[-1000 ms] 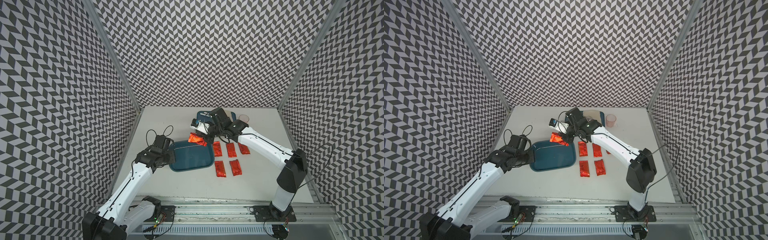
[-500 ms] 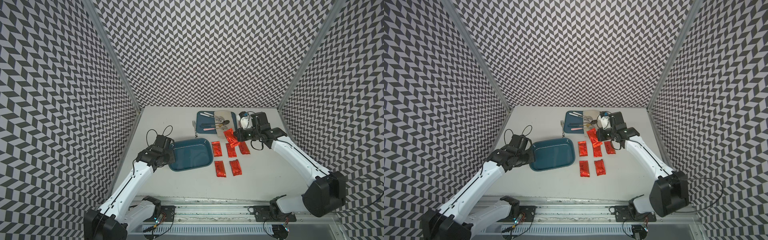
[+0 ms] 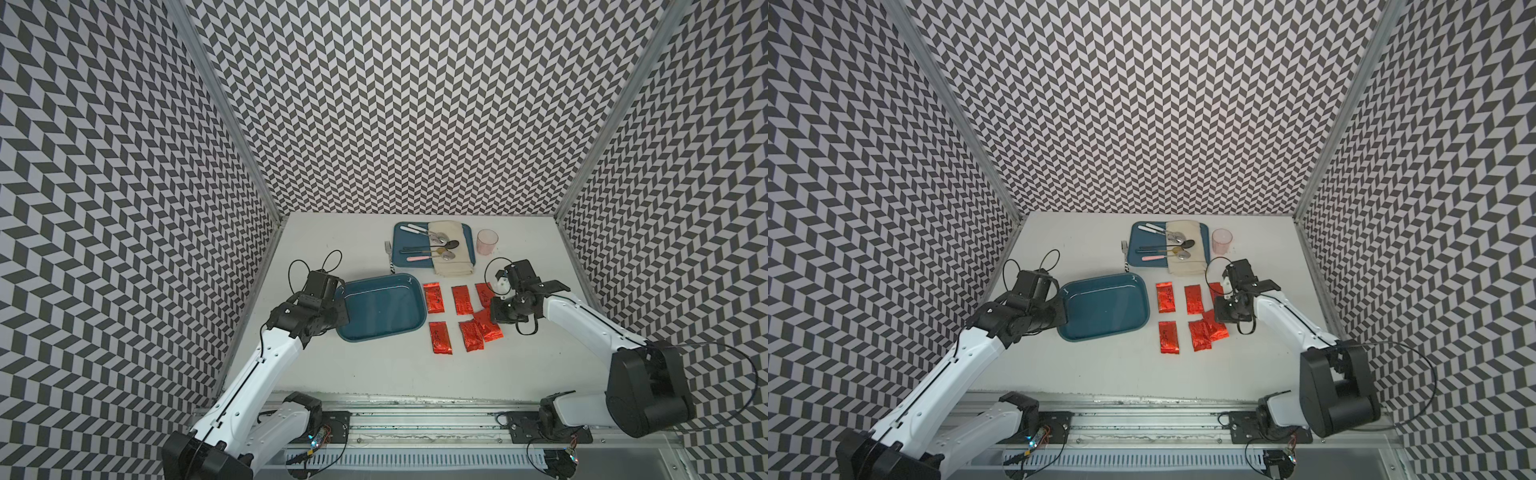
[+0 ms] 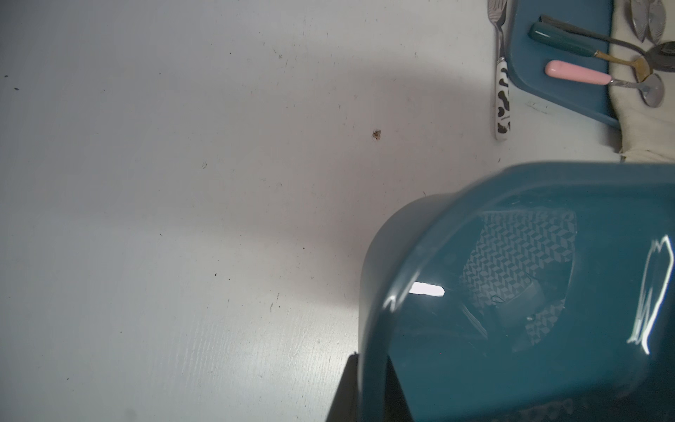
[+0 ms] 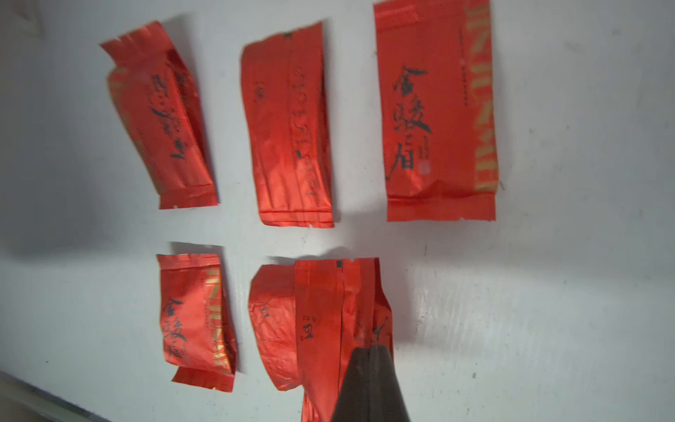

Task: Take the tea bags out of the storage box
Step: Place the tea bag at the center of the board.

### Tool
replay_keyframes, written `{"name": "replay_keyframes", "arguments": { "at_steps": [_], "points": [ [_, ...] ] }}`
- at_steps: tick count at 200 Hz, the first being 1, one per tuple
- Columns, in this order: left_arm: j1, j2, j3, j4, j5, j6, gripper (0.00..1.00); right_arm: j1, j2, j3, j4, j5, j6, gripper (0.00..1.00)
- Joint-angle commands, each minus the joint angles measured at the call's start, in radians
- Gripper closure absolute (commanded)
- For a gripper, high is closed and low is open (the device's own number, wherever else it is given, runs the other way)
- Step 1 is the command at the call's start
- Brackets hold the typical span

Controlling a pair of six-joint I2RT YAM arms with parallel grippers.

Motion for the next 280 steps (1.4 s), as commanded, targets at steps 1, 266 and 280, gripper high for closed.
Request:
{"name": "replay_keyframes", "arguments": {
  "at_steps": [1,266,280],
  "points": [
    [0.008,-0.033,0.015,0.027,0.018,0.012,1.00,-0.029,0.008,-0.008,-0.001,0.099,0.051,1.00],
    [0.011,-0.046,0.012,0.029,0.027,0.014,1.00,-0.091,-0.008,-0.058,0.082,0.065,0.047,0.37],
    [0.011,-0.045,0.012,0.029,0.027,0.014,1.00,-0.088,-0.013,-0.056,0.087,0.047,0.038,0.31]
  ]
}}
